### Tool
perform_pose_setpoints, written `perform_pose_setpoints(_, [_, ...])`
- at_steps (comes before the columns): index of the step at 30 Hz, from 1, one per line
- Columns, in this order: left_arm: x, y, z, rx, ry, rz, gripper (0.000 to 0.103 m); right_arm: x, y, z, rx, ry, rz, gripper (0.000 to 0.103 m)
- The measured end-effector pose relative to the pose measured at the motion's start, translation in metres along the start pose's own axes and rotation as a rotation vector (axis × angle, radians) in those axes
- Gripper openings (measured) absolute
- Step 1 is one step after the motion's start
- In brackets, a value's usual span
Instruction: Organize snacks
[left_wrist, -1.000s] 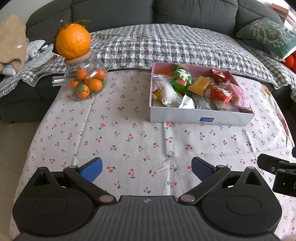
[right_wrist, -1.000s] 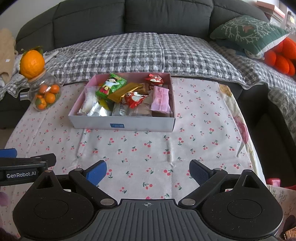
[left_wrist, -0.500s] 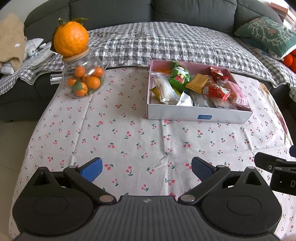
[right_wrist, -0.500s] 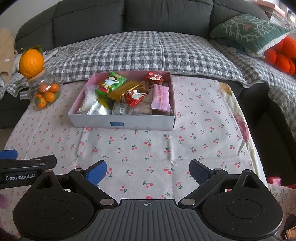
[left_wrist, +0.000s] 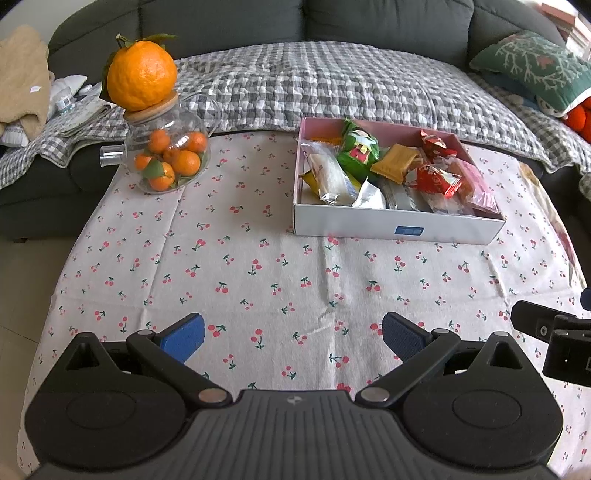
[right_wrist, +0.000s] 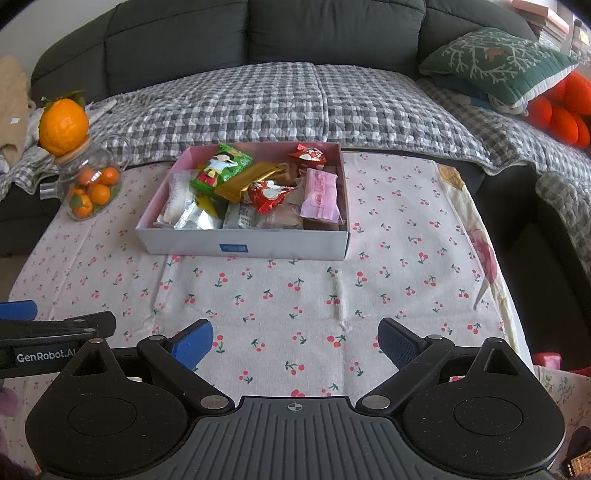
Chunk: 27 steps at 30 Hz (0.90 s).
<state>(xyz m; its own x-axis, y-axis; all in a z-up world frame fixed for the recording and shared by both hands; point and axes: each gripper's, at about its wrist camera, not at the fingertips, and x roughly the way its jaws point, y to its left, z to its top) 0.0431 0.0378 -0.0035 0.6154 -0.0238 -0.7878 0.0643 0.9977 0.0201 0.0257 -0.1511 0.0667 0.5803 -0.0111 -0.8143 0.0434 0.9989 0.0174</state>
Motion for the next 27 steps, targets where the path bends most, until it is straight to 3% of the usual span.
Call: perform_pose_setpoints(27, [-0.0004, -0.0014, -0.0021, 0.004, 0.0, -0.006, 0.102, 0.003, 0.0013, -0.0026, -0.002, 0.01, 0.001, 0.098])
